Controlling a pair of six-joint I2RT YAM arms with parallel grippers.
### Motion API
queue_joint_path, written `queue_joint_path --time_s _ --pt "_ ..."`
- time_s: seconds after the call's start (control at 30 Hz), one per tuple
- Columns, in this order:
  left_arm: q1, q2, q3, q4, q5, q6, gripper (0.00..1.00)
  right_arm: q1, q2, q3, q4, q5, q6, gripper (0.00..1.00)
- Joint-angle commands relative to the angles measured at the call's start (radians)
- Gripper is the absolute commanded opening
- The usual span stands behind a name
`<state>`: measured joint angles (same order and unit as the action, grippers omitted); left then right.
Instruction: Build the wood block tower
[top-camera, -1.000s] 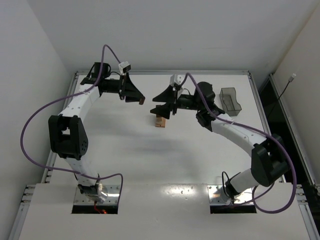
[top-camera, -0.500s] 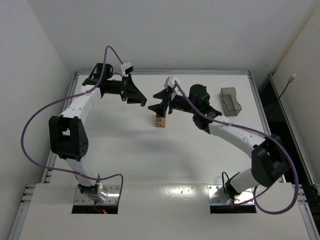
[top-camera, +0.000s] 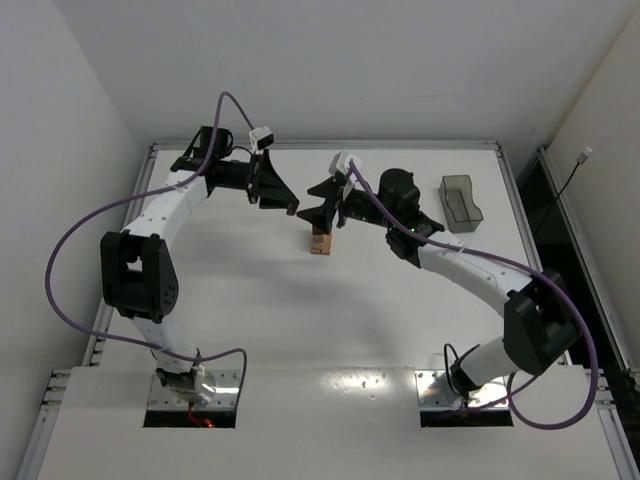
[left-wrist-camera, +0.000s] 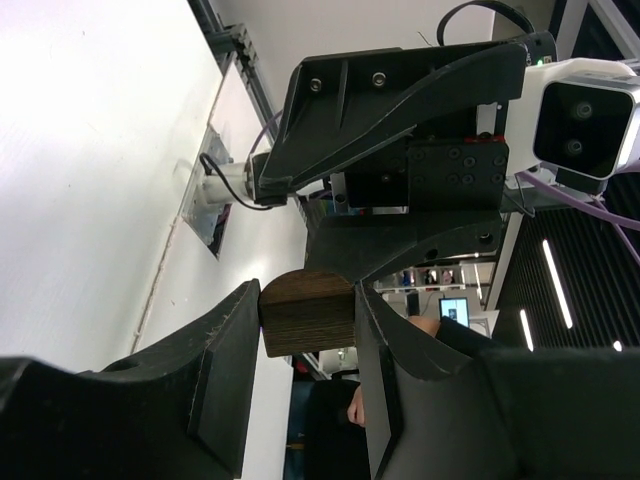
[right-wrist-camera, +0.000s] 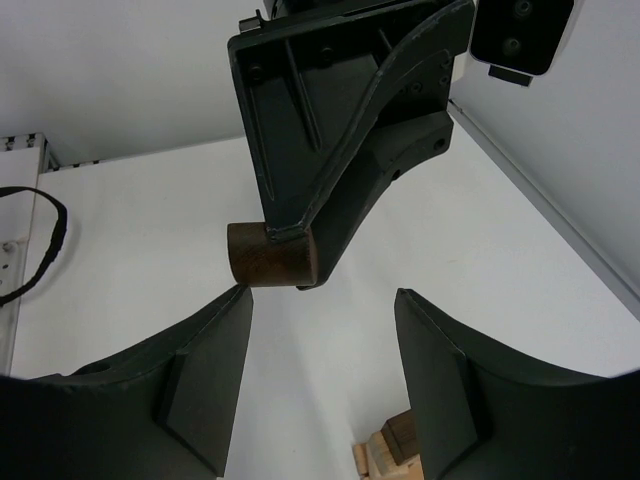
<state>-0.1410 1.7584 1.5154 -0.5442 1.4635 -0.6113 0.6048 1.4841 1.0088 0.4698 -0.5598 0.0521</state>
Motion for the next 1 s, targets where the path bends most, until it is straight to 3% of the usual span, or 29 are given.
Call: queue_joint_path --time_s 0.0,0.57,0.67,0.77,0.8,0.97 --pt "-0.006 -0.037 -0.003 0.024 0.155 -0.004 0.00 -0.002 -0.013 0.030 0.067 -0.043 0.011 0.56" --pt "-0.006 -0.028 -0.003 0.033 0.155 -0.004 0.00 0.047 0.033 0.079 0.086 -0.065 0.038 0.56" --pt "-0.016 -0.028 -0.003 0.033 0.155 -0.004 0.00 0.047 0.042 0.088 0.086 -0.043 0.038 0.49" --pt "-0.016 -0.028 -0.003 0.033 0.155 -0.004 0.00 0.056 0.042 0.088 0.086 -0.031 0.038 0.34" --pt "-0.016 -0.028 -0.003 0.033 0.155 -0.004 0.00 0.056 0.042 0.097 0.076 -0.022 0.038 0.24" --pt "-0.016 -0.028 -0.003 0.033 0.155 -0.004 0.00 0.056 0.042 0.097 0.076 -0.009 0.038 0.09"
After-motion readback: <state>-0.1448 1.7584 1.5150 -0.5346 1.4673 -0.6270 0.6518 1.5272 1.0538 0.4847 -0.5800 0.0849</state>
